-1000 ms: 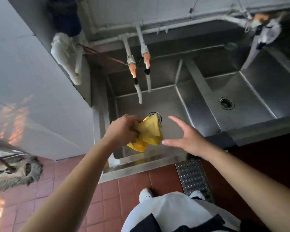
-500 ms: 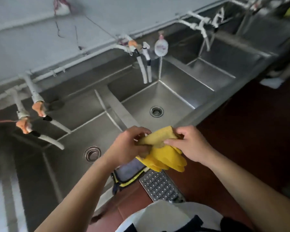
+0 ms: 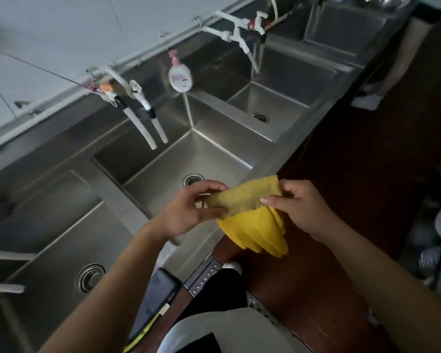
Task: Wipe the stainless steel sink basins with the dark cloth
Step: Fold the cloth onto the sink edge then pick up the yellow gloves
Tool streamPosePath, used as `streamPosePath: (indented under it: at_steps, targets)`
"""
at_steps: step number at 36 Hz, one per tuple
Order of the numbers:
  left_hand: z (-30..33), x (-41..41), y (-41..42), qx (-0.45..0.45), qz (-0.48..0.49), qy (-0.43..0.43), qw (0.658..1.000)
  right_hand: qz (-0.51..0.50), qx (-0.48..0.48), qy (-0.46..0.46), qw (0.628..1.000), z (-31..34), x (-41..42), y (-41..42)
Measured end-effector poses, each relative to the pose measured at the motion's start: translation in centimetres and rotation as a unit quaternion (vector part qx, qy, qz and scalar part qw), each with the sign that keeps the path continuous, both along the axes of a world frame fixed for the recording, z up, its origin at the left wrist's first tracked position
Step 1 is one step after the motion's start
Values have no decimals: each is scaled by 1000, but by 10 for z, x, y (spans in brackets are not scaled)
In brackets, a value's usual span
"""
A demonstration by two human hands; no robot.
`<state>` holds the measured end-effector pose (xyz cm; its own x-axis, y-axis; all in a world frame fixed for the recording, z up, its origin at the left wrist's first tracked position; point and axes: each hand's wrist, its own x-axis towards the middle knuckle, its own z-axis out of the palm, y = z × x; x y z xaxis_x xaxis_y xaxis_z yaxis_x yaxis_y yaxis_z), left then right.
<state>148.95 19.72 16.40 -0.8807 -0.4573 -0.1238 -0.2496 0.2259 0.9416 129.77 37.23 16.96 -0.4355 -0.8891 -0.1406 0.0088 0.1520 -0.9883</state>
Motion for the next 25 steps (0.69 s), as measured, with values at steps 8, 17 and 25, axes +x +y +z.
streamPosePath:
  at_steps: [8, 17, 25]
  targets:
    - [-32, -20, -49, 71, 20, 32, 997, 40, 52, -10, 998, -17, -41, -62]
    - [-57, -9, -69, 147, 121, -5, 982, 93, 133, -101, 982, -40, -44, -121]
    - [-83, 33, -37, 193, 274, -66, 940, 184, 221, -142, 947, -87, -24, -140]
